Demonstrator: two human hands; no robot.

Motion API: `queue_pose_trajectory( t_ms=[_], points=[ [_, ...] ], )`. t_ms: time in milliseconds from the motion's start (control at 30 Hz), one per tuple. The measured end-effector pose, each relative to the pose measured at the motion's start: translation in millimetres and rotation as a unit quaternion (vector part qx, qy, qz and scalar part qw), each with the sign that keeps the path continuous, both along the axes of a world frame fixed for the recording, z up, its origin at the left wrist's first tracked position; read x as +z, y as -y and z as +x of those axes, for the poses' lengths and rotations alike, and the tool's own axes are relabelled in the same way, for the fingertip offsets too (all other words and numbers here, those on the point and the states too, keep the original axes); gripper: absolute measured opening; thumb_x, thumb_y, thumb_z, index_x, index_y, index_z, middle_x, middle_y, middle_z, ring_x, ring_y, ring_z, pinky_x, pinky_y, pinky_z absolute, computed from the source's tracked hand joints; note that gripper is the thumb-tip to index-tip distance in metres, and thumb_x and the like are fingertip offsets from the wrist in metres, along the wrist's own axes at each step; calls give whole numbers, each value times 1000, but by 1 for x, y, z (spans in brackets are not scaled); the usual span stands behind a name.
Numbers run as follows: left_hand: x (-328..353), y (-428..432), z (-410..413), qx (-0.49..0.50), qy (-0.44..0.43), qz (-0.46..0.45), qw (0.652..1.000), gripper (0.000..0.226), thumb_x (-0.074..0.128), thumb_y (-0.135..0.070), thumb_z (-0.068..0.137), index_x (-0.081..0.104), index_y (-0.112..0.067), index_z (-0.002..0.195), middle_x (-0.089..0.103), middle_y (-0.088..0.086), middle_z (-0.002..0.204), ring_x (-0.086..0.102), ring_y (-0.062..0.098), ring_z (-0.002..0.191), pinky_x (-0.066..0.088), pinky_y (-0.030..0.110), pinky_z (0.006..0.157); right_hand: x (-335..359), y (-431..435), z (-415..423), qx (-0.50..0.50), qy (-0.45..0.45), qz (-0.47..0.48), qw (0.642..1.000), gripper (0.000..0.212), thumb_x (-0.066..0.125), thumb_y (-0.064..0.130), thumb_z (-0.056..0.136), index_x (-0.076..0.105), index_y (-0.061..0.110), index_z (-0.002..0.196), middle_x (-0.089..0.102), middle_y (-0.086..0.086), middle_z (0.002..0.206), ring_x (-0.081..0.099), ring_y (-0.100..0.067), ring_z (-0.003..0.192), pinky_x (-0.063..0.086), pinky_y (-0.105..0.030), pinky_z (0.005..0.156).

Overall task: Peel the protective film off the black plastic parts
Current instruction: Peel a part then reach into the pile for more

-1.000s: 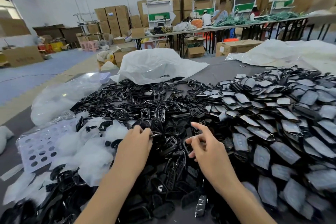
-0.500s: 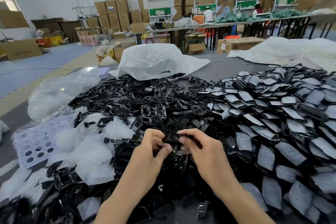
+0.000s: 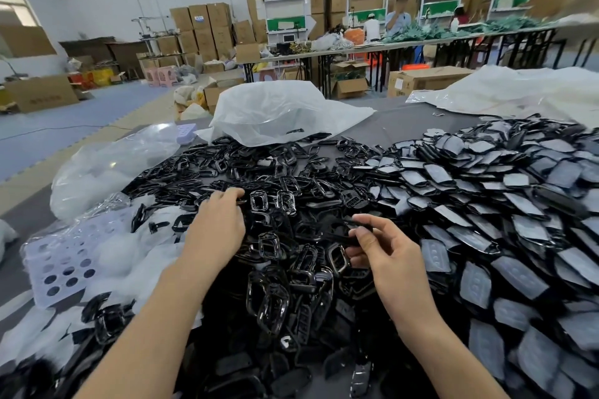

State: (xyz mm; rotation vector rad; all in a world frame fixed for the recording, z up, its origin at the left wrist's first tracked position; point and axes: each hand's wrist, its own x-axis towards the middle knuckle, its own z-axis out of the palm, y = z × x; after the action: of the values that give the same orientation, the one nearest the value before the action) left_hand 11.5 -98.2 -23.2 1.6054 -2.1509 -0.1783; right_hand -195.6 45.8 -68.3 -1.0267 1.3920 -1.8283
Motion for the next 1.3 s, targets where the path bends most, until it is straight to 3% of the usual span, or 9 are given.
queue_pose_trajectory(
  t_ms=[200, 267, 400, 733, 867, 967, 1033, 1133, 1300],
  points=[
    [4, 38, 14, -11, 293, 145, 945, 57, 41, -24, 101, 23, -27, 155, 28, 12, 156, 29, 36, 140, 34, 46, 113, 0, -3, 3, 4, -30, 9, 1000, 25, 58, 13, 101, 71, 35, 102, 74, 7, 93, 72, -14, 78, 57, -23, 69],
    [3, 38, 22, -10, 335, 110, 936, 53, 44, -31, 101, 27, -31, 151, 35, 9, 150, 34, 33, 135, 39, 43, 108, 1, -4, 4, 6, -43, 8, 999, 25, 59, 15, 101, 71, 37, 101, 74, 7, 92, 72, -13, 77, 58, -23, 70],
    [-7, 26, 21, -10, 363, -63, 930, 24, 52, -24, 100, 46, -23, 123, 53, 1, 123, 53, 24, 113, 49, 35, 79, 1, -6, 8, 15, -69, 12, 997, 25, 60, 17, 101, 70, 40, 101, 73, 9, 92, 72, -11, 78, 57, -21, 72],
    [3, 24, 44, -50, 161, -130, 977, 25, 54, 2, 96, 62, -10, 117, 59, 10, 107, 52, 28, 101, 46, 37, 85, 3, -7, 10, 20, -74, 11, 997, 24, 59, 16, 101, 69, 38, 102, 72, 8, 93, 72, -10, 78, 56, -19, 71],
    [22, 16, 49, -88, 15, -181, 979, 19, 55, -7, 96, 66, -20, 106, 61, -2, 88, 58, 16, 80, 40, 26, 66, 5, -6, 11, 24, -80, 8, 997, 24, 59, 16, 101, 68, 38, 102, 71, 14, 92, 71, -8, 77, 55, -17, 70],
    [25, 17, 52, -61, -35, -121, 990, 20, 55, -13, 96, 63, -31, 98, 64, -15, 80, 56, 2, 64, 36, 12, 54, 4, -7, 13, 26, -81, 13, 996, 24, 59, 15, 101, 68, 37, 102, 72, 13, 92, 71, -9, 77, 56, -19, 71],
    [19, 20, 57, -33, -20, -63, 997, 18, 54, -15, 99, 65, -28, 104, 70, -8, 93, 60, 7, 71, 42, 18, 61, 4, -8, 13, 26, -83, 16, 996, 25, 59, 15, 101, 69, 38, 102, 72, 9, 92, 71, -10, 77, 57, -21, 71],
    [13, 20, 67, 3, -6, -63, 998, 23, 50, -16, 101, 66, -18, 117, 65, 6, 113, 60, 20, 94, 47, 36, 85, 4, -8, 13, 26, -84, 15, 996, 25, 59, 15, 101, 69, 38, 101, 73, 8, 91, 71, -10, 77, 56, -19, 70],
    [12, 29, 76, 36, 43, -53, 997, 28, 48, -20, 101, 60, -17, 127, 58, 14, 122, 58, 33, 109, 48, 46, 90, 1, -5, 15, 27, -102, 18, 994, 26, 60, 17, 100, 69, 41, 100, 71, 14, 92, 72, -8, 78, 55, -18, 71]
  ],
)
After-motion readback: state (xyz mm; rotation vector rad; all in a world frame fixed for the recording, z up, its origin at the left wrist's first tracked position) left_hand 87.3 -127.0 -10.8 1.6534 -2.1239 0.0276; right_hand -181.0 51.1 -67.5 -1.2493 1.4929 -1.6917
